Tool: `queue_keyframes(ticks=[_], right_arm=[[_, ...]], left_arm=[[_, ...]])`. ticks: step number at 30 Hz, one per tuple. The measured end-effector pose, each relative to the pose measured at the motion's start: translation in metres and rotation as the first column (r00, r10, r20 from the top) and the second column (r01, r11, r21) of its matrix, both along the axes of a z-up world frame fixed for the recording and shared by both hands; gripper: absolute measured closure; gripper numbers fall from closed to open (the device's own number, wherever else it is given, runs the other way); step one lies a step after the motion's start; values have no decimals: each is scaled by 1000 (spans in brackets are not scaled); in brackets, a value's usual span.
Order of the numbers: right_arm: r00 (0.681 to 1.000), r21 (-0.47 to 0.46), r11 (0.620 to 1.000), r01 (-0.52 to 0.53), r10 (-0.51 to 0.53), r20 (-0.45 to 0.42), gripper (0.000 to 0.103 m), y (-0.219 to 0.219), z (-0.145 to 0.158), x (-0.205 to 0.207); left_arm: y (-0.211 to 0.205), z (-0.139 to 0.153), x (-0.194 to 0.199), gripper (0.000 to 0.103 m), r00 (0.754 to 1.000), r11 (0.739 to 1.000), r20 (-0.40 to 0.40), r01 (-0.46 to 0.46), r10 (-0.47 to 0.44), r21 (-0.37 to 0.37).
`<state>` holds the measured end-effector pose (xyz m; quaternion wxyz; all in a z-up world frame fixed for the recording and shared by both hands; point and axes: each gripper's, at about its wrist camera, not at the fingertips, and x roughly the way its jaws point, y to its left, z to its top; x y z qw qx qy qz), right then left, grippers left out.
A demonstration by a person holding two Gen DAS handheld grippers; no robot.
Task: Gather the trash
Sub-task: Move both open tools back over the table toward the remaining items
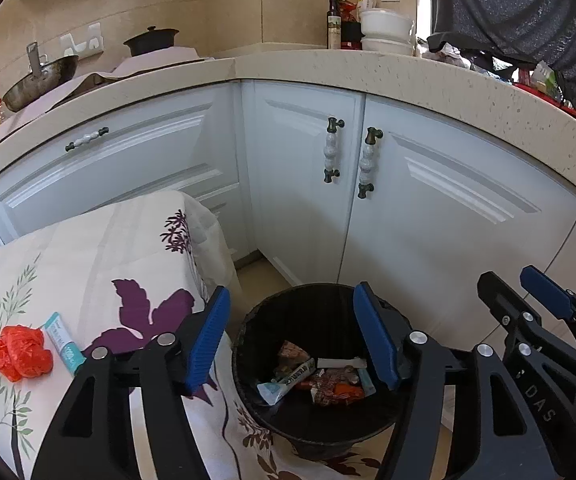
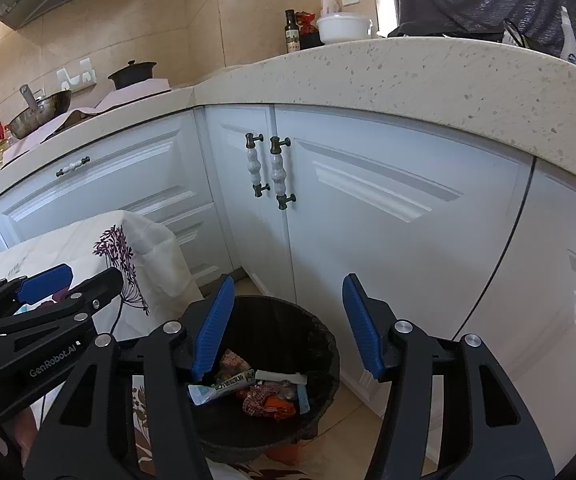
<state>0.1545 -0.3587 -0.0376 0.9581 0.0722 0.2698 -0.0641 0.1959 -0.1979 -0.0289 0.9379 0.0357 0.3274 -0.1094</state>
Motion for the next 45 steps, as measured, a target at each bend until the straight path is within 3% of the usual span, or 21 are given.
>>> queue_keyframes(ticks=[10, 20, 32, 45], right_arm=[[999, 3, 1000, -28, 28, 15, 43, 19, 11, -5], [991, 10, 991, -135, 135, 19, 43, 73, 21, 1], [950, -13, 950, -312, 311, -6, 43, 160, 28, 16], [887, -41, 888, -457, 453, -85, 43, 236, 21, 27]], left_arm=[[33, 9, -8, 35, 999, 999, 11, -52, 52, 6], [108, 8, -19, 35, 983, 983, -9, -182, 183, 26], [211, -4, -28, 34, 928, 929, -46, -369, 370, 34], [277, -11, -38, 34, 881, 884, -72, -468, 467, 15]])
